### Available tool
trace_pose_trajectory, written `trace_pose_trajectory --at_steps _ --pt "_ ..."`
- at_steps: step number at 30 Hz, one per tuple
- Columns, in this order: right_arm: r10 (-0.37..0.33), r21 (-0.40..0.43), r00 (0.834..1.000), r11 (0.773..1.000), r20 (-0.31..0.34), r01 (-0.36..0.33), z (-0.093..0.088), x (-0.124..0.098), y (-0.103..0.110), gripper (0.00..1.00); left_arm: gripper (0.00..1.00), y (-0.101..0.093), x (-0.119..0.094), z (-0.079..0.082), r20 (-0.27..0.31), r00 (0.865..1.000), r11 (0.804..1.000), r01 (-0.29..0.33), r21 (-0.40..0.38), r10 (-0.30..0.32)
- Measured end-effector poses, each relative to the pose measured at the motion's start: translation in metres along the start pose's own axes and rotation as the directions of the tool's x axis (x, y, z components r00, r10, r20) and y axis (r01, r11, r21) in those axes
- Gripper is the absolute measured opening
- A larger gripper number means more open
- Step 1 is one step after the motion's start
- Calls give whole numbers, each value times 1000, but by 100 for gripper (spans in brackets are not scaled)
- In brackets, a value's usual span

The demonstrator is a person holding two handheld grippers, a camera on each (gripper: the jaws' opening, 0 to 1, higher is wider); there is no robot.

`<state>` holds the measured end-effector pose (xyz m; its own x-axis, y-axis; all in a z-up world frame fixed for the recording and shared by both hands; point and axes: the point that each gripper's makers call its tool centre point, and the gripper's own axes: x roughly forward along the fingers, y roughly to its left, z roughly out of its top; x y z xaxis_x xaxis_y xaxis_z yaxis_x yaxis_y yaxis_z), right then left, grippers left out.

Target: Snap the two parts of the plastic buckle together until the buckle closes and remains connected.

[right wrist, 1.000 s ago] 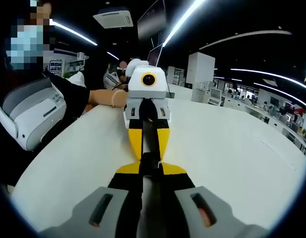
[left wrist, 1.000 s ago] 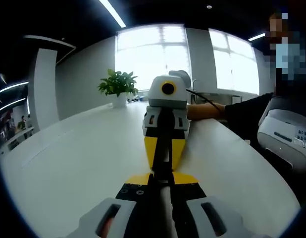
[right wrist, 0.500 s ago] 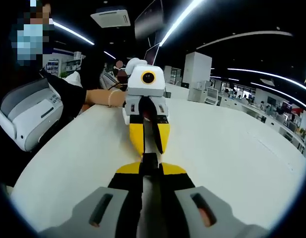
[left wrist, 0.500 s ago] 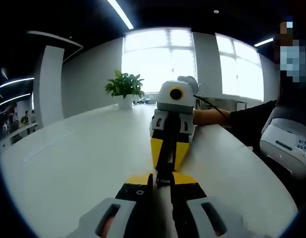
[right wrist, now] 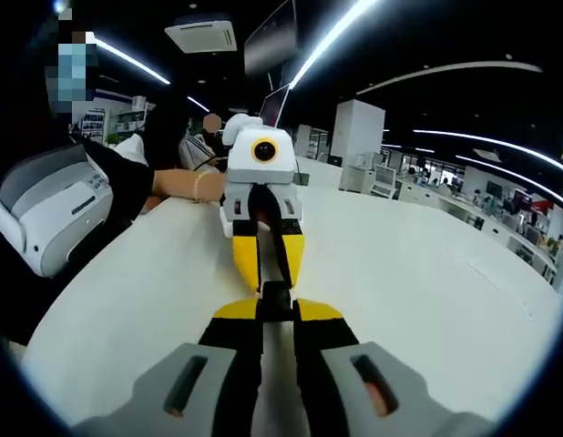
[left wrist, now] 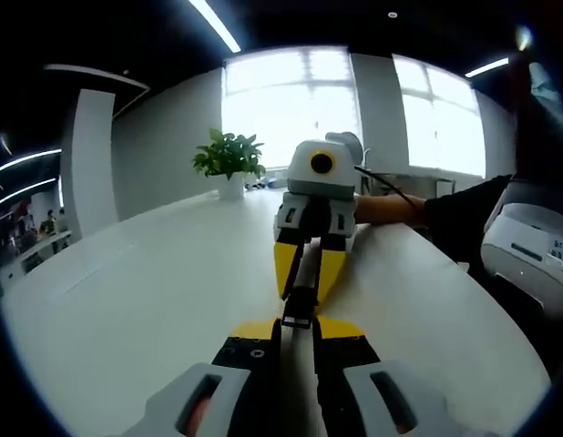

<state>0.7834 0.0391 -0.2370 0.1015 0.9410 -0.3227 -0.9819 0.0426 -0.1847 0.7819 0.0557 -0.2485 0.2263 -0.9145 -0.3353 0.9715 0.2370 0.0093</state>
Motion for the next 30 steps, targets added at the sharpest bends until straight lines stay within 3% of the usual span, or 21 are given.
trace_pose_trajectory --at_steps 6,30 --pt "-31 1 999 1000 14 31 5 -3 -7 12 13 6 -4 -2 -12 999 999 -31 15 31" --pt "-152 6 987 988 -47 153 0 -9 -40 12 14 34 -22 3 -2 989 989 -146 8 146"
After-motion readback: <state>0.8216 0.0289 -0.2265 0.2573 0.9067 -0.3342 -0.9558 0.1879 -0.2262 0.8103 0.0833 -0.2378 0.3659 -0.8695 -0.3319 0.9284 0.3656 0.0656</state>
